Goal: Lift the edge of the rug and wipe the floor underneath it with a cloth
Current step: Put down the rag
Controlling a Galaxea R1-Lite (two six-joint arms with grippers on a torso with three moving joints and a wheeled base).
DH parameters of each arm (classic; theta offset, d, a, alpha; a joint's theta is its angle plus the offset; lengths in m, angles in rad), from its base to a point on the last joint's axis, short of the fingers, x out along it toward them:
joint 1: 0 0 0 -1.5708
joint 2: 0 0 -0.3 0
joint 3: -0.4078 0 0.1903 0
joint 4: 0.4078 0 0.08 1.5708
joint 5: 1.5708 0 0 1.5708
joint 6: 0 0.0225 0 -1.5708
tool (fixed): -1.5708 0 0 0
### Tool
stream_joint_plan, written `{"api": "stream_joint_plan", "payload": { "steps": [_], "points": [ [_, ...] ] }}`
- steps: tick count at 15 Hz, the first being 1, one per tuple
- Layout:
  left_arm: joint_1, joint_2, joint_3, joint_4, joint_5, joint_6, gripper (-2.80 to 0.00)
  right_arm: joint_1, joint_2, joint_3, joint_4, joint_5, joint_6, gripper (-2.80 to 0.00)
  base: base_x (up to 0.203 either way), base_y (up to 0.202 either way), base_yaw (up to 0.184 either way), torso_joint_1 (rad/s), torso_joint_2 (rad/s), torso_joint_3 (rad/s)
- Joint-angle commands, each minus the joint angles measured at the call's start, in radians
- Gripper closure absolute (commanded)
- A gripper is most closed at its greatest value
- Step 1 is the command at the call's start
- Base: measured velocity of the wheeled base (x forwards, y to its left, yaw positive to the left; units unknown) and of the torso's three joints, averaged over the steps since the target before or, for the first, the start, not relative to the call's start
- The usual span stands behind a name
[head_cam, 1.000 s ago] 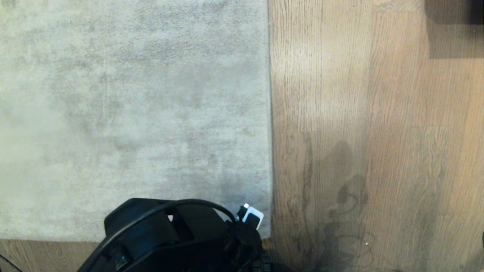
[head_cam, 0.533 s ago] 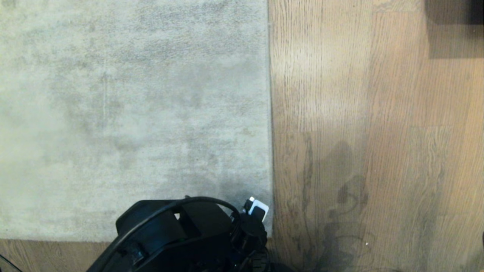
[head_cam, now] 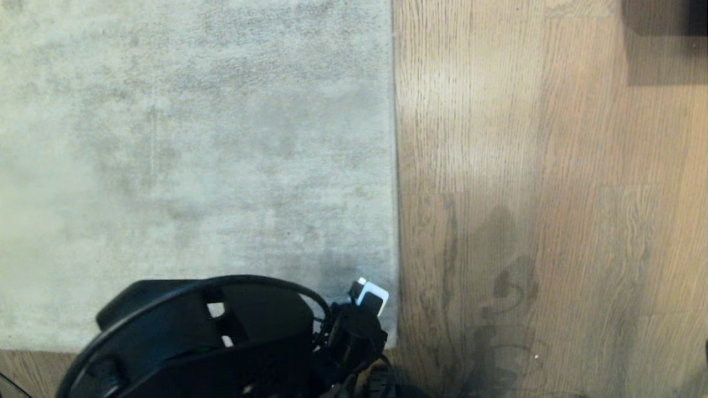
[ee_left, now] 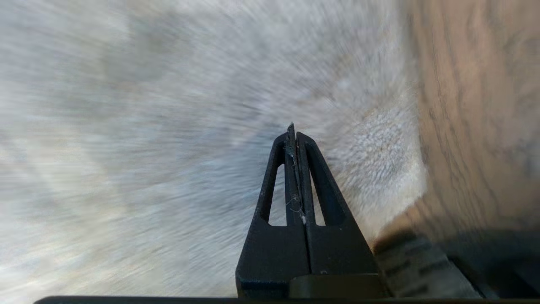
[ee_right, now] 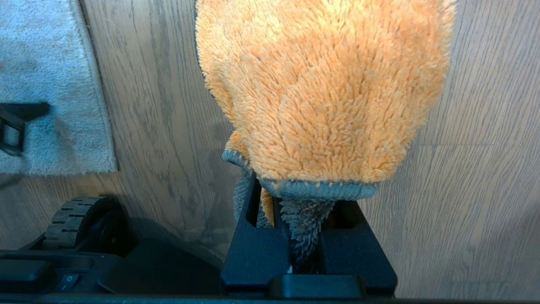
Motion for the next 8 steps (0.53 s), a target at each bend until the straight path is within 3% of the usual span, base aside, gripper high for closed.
{"api": "stream_joint_plan", "payload": {
  "steps": [1,8],
  "points": [
    [0.002,-0.180,0.058,0.038,0.004,0.000,0.00,0.001,0.001,0.000,0.000,0.000,0.000,0.00,0.000,0.000,0.000,0.000,0.00,0.000],
    [0.031,-0.607,0.196,0.266,0.004,0.000,0.00,0.000,0.001,0.000,0.000,0.000,0.000,0.00,0.000,0.000,0.000,0.000,0.00,0.000]
  ]
}}
